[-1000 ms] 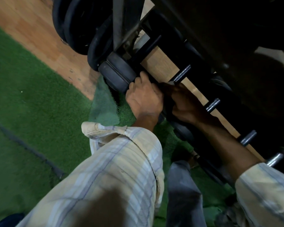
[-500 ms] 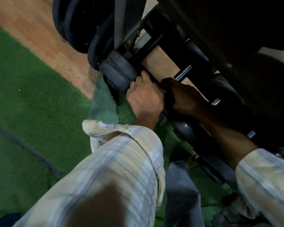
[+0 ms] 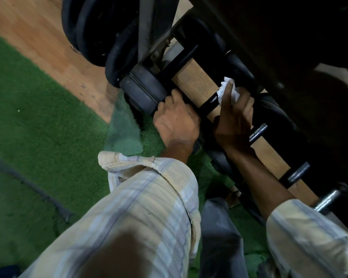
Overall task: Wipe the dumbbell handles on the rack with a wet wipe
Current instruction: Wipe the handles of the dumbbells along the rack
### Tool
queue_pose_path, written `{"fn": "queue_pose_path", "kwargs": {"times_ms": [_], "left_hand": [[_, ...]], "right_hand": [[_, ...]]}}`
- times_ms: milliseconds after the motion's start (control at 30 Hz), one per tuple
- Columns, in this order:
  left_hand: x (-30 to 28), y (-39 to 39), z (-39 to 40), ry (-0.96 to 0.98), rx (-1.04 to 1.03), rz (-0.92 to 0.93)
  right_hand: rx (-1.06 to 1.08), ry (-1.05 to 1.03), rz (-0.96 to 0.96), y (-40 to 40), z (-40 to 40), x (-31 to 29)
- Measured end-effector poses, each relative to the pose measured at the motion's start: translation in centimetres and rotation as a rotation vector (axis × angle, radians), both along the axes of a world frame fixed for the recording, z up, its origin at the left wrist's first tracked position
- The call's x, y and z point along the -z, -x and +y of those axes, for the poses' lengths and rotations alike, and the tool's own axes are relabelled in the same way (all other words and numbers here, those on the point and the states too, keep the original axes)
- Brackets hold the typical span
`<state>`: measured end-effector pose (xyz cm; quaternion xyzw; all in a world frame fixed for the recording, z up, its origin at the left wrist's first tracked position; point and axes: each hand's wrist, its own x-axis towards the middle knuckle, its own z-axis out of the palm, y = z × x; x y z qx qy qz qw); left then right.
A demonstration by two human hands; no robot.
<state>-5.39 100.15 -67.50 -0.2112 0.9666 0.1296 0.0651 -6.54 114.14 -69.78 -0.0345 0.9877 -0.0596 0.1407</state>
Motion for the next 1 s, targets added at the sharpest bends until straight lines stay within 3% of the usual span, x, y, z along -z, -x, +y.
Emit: {"fn": "queue_pose_path", "kwargs": {"times_ms": [200, 333, 400, 500, 600, 700, 800, 1000], "left_hand": [[-0.2, 0.0, 0.1, -0.014, -0.010, -0.003], [-0.1, 0.0, 0.1, 0.009, -0.008, -0.016], [-0.2, -0.1, 0.1, 0.010, -0.008, -0.013], [-0.2, 0.0, 0.2, 0.006, -0.012, -0.007], [-0.1, 0.0, 0.2, 0.009, -0.007, -0.005], [-0.1, -0.1, 0.2, 0.009, -0.001, 0.004], [-0.1, 0.0, 0.2, 0.026, -0.003, -0.002], [0.1, 0.0, 0.3, 0.030, 0.000, -0.028]], "right_hand": [[0.433, 0.446, -0.141, 0.5, -2.4, -0.3], [1.035, 1.094, -0.343, 3.5, -1.8, 0.1], [1.304, 1.299, -0.416, 4.9, -0.7, 0.2], [1.424, 1.625, -0.588, 6.3, 0.2, 0.7], [1.434, 1.914, -0.622, 5.9, 0.0, 1.8], [1.321, 1.894, -0.696, 5.2, -0.3, 1.7], [1.238, 1.660, -0.841, 4.5, -0.7, 1.1], [1.182, 1.313, -0.922, 3.4, -1.5, 0.9]]}}
